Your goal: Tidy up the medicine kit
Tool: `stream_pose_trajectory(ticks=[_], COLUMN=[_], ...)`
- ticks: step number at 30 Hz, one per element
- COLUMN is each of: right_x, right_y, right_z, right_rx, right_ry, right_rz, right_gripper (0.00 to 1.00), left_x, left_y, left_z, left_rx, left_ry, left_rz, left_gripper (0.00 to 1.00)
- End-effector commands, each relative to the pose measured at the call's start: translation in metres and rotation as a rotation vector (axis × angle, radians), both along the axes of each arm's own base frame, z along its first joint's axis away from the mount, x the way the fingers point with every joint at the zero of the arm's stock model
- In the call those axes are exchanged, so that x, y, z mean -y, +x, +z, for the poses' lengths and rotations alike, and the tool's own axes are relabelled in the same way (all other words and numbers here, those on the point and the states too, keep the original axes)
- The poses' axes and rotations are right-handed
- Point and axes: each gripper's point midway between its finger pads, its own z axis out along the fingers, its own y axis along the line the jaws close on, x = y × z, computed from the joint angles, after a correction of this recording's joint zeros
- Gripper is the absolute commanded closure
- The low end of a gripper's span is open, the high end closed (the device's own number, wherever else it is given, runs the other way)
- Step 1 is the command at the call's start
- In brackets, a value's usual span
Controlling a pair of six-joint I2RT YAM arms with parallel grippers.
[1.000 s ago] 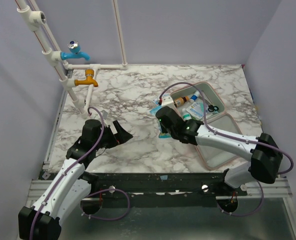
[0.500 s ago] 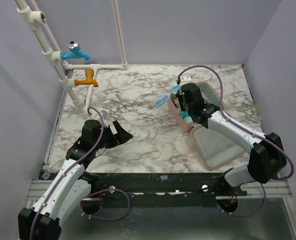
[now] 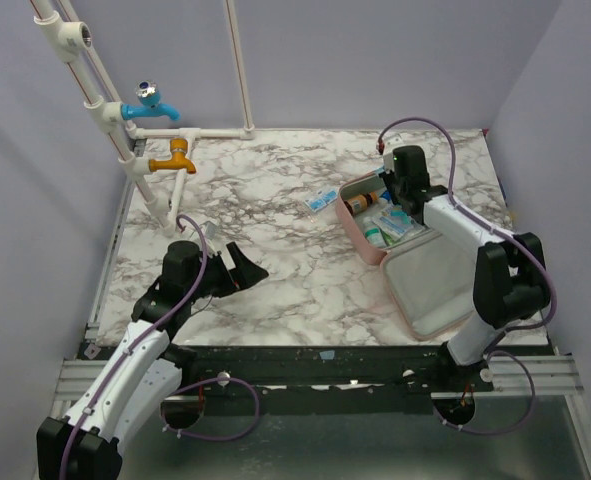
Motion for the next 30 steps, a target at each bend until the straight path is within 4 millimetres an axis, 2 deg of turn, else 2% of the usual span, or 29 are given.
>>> stream_pose_trajectory(ticks=[1,11,22,26,28,30], right_x=[0.013,0.024,0.063,0.066,0.064,0.064], right_y=[0.019,0.031,0.018,0.011,0.011,0.01], right_z=[-0.008,-0.052,-0.089,-0.092,-0.086,-0.079], right_rx=[-0.007,-0.076,-0.149,-0.16,-0.145,-0.129], right_ry=[-0.041,-0.153,-0.201,-0.198,-0.186,-0.175], right_rz=[0.042,0.144,0.06,0.05,0.043,0.039], right_gripper=[0.99,0.99,0.98,0.77,0.64,0.55], left_x=[0.007,0.014,0.012,0.012,0.012,0.013], left_y=[-0.003,-0.006,-0.006,-0.007,-0.007,-0.007], left_z=[0.011,0.011,0.012,0.011,0.011,0.012], left_rx=[0.037,0.033,0.055,0.056,0.055,0.057], left_ry=[-0.047,-0.079,-0.054,-0.048,-0.048,-0.05], left_rz=[-0.042,-0.081,-0.091,-0.099,-0.102,-0.104], left_gripper=[0.06,0.06,0.06,0.06,0.06,0.06])
